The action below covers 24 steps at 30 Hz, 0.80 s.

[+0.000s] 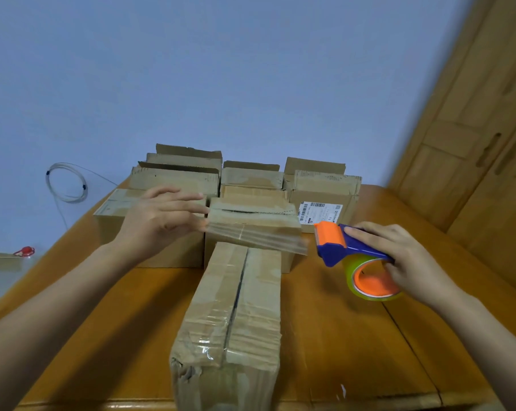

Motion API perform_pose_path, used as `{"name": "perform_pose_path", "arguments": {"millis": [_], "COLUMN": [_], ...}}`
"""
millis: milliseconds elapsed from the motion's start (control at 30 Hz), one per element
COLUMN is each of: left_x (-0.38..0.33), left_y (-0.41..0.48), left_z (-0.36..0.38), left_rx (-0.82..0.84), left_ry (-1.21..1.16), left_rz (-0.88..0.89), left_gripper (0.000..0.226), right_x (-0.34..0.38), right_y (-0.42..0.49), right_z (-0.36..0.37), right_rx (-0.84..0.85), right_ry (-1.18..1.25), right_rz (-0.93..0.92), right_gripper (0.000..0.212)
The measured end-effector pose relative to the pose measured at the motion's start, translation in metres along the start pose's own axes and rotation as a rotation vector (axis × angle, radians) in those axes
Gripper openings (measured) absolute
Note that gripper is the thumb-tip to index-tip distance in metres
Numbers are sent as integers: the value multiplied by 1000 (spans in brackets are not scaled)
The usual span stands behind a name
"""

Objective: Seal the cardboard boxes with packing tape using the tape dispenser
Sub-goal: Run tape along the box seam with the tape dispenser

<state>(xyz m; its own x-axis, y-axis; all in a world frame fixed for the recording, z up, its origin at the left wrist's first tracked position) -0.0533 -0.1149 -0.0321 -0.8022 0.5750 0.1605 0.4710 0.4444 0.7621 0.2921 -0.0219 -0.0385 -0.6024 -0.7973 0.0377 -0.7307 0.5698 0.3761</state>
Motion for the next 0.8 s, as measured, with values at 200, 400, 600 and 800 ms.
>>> {"name": "perform_pose_path", "arguments": {"millis": [200, 400, 600, 800], "left_x": [3, -2, 0, 6], "left_y": [-10, -11, -18, -17], "left_z": [12, 11, 25, 27], "left_rx": [-3, 0, 72, 77], "left_ry": [4, 96, 151, 169], "left_rz": [27, 116, 213, 196], "left_gripper": [18, 19, 15, 15], "right_x": [5, 10, 14, 12], "right_y": [1, 1, 4, 8], "right_z": [9, 3, 4, 5], "right_rx": [-1, -37, -33, -73], "right_ry": [-107, -160, -279, -295], "right_rz": [6, -9, -50, -38], "right_gripper": [116, 101, 91, 95]}}
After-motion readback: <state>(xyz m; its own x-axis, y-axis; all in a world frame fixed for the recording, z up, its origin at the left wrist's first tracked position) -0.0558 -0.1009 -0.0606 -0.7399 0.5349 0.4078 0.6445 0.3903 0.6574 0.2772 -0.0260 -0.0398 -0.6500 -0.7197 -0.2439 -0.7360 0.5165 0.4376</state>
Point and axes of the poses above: each hand's wrist, its own y-axis towards the middle knuckle, its own z-axis out of the palm, x = y × z, the point moved 7 cm from there along y, towards the middle knuckle, and after that the axes turned 6 degrees about x, right-handed, at the moved point
